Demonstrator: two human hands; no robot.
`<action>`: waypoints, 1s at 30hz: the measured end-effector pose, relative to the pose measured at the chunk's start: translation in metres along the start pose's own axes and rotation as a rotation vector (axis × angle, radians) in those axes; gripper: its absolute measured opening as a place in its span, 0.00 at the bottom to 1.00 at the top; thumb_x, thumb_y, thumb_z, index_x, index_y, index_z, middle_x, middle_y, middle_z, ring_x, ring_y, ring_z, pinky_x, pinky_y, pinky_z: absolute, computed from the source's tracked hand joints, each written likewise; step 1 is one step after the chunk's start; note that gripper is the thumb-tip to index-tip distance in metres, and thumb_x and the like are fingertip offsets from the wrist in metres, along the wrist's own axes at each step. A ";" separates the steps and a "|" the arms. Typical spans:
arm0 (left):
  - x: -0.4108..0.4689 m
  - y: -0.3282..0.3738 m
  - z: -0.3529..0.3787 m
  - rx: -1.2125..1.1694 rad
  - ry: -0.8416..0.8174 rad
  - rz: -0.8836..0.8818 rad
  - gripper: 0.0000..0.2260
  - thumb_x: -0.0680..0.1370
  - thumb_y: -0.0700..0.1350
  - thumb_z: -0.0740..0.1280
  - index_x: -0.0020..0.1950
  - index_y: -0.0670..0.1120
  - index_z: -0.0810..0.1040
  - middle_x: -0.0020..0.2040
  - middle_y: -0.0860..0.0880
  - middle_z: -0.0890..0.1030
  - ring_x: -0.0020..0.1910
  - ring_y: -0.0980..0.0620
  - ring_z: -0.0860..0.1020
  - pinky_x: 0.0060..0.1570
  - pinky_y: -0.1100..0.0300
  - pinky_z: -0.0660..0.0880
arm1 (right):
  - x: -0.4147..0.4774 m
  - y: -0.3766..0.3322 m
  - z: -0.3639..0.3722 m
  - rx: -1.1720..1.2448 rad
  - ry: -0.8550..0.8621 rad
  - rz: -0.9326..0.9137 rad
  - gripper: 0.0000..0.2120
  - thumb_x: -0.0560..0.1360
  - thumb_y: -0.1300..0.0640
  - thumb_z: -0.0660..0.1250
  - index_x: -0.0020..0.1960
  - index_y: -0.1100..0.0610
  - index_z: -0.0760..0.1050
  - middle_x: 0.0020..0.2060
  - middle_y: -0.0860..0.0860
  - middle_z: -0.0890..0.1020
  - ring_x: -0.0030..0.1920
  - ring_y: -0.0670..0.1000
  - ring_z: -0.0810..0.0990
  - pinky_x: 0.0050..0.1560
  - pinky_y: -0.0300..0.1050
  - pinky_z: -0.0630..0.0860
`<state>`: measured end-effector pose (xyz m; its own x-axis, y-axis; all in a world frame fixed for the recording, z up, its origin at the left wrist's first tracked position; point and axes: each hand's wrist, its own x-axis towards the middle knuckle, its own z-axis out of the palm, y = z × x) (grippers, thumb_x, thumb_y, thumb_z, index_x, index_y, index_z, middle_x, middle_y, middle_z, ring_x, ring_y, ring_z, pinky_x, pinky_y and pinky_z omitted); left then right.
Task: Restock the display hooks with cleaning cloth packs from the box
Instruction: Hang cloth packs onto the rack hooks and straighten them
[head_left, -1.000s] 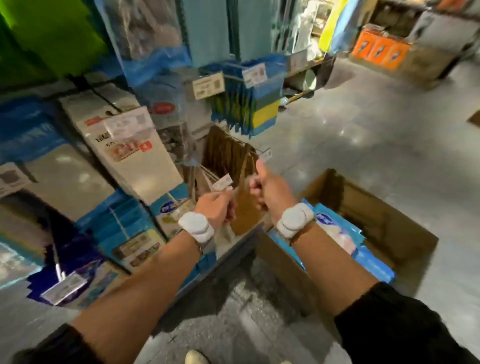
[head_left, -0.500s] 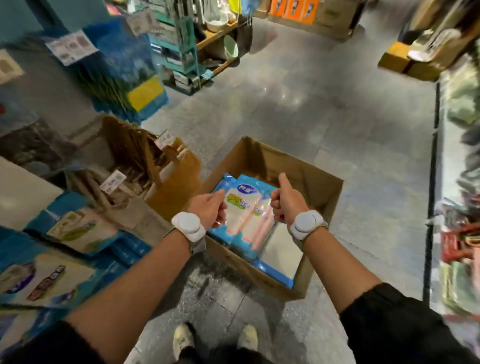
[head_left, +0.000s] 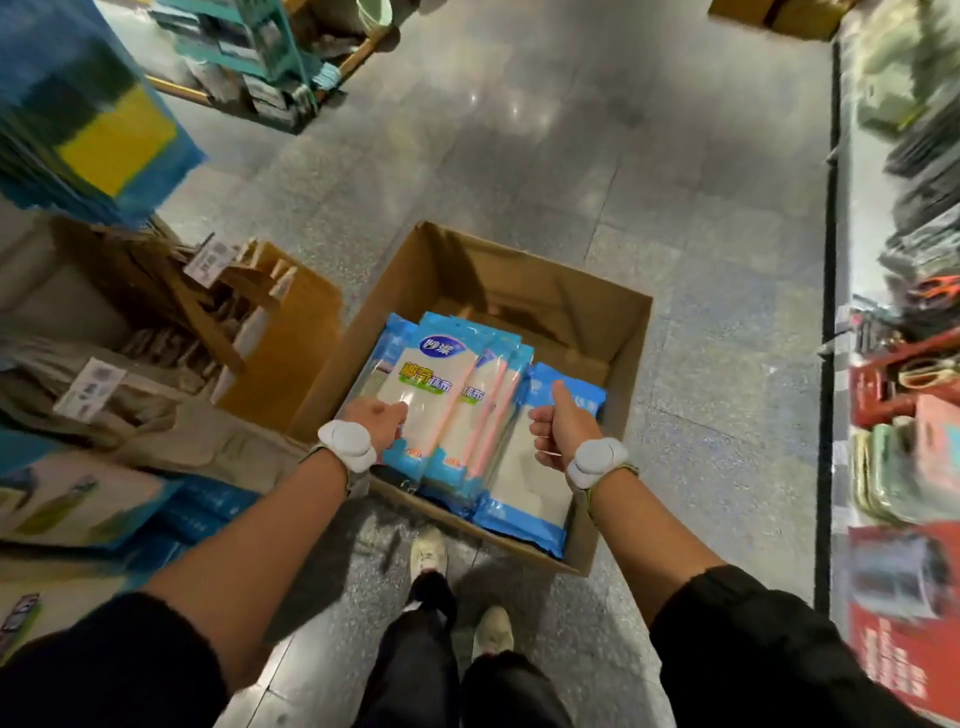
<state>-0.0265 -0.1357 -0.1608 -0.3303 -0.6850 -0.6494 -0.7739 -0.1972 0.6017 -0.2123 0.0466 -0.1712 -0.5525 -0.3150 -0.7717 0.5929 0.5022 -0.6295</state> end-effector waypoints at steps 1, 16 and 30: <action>0.015 -0.003 0.000 0.054 0.007 0.016 0.13 0.83 0.50 0.65 0.43 0.42 0.78 0.42 0.42 0.80 0.42 0.44 0.78 0.51 0.45 0.79 | 0.012 0.005 0.006 0.007 -0.005 0.006 0.26 0.82 0.37 0.53 0.42 0.57 0.76 0.32 0.51 0.77 0.28 0.49 0.72 0.31 0.39 0.70; 0.175 -0.041 0.027 0.261 0.009 0.050 0.24 0.80 0.43 0.71 0.72 0.37 0.71 0.69 0.38 0.77 0.67 0.37 0.76 0.64 0.49 0.73 | 0.167 0.061 0.082 -0.206 0.065 0.084 0.32 0.72 0.40 0.67 0.65 0.62 0.77 0.62 0.60 0.81 0.60 0.62 0.80 0.60 0.55 0.77; 0.194 -0.034 0.077 0.186 -0.162 0.063 0.21 0.72 0.41 0.78 0.62 0.37 0.77 0.57 0.38 0.83 0.48 0.43 0.81 0.46 0.53 0.79 | 0.193 0.075 0.099 0.029 0.076 0.038 0.46 0.53 0.28 0.78 0.61 0.58 0.77 0.52 0.54 0.85 0.48 0.56 0.85 0.48 0.52 0.84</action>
<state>-0.1056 -0.2078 -0.3434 -0.4516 -0.5680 -0.6881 -0.8301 -0.0152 0.5574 -0.2165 -0.0565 -0.3767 -0.5717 -0.2338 -0.7865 0.6300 0.4890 -0.6033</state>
